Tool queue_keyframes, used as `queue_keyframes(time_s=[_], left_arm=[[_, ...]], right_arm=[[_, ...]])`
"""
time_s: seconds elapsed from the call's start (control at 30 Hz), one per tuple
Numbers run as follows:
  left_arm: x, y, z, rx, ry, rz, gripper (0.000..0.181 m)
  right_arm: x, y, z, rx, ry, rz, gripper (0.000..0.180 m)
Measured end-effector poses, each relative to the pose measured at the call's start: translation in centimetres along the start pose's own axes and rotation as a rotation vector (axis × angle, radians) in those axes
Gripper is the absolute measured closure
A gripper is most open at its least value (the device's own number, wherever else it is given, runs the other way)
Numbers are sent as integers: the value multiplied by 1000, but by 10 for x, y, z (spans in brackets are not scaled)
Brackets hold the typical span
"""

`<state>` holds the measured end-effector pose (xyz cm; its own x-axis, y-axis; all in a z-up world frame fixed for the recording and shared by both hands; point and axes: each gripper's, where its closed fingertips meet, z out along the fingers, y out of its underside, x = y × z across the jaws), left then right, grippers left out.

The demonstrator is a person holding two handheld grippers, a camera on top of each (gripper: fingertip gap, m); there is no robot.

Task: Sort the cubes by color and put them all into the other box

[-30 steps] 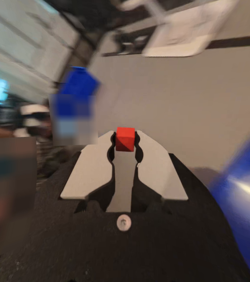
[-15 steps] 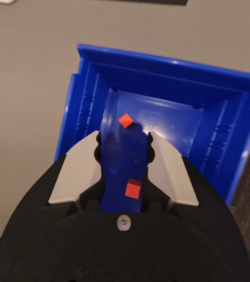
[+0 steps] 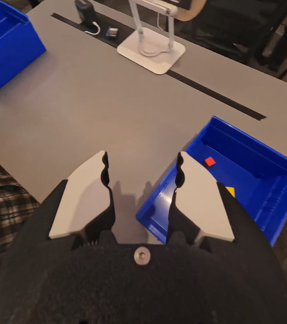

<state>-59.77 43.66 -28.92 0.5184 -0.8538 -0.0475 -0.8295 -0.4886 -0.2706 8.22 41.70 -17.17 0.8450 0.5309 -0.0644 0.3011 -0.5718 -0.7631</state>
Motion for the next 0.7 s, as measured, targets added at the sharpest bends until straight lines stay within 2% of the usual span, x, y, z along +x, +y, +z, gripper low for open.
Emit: queue_keyframes(time_s=[0.27, 0.47, 0.7], left_arm=[[-49, 57, 37, -238, -166, -324, 115], [-52, 89, 51, -433, -162, -219, 115], [-57, 101, 70, -501, -99, -113, 125]], right_arm=[[-45, -5, 14, -52, -59, -41, 106], [-61, -16, 22, -67, -97, -69, 106], [-69, -20, 19, -59, -109, -84, 105]])
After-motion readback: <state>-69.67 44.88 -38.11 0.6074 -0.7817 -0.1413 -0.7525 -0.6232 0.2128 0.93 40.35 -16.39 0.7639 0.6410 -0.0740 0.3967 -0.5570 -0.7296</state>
